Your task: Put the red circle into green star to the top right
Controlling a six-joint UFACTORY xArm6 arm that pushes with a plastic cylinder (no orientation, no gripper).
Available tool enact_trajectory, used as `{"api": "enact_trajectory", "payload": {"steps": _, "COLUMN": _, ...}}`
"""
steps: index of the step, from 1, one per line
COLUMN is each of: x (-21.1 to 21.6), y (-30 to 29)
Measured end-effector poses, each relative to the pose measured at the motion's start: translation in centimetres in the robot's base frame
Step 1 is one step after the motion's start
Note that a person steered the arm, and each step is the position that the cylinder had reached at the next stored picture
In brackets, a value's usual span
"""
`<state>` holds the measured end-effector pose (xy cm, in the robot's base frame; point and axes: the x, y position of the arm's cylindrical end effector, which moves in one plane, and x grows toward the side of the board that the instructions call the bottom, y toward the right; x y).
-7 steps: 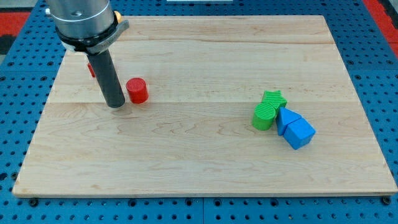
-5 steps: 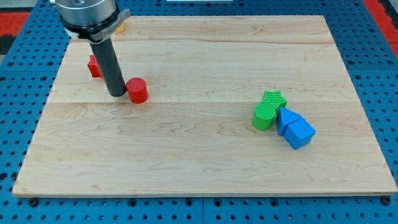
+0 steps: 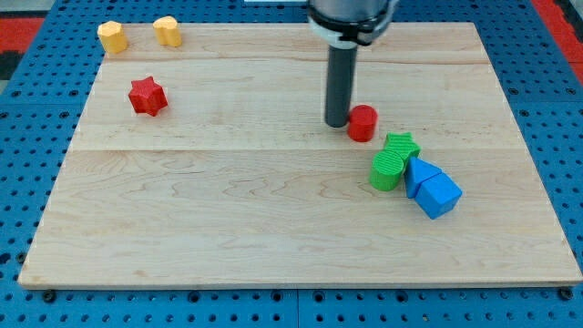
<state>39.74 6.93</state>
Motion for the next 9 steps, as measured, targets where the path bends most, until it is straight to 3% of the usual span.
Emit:
{"api": "enact_trajectory", "payload": {"steps": 3, "x": -1.9, "y": 6.5}}
{"api": "enact_trajectory", "payload": {"steps": 6, "x": 6.4, "y": 6.1}}
{"api": "enact_trajectory", "payload": {"steps": 7, "x": 7.3, "y": 6.1}}
{"api": "enact_trajectory", "payload": {"steps": 8, "x": 7.4, "y": 6.1}}
{"api": "enact_trajectory", "payload": {"steps": 9, "x": 4.7, "y": 6.1}}
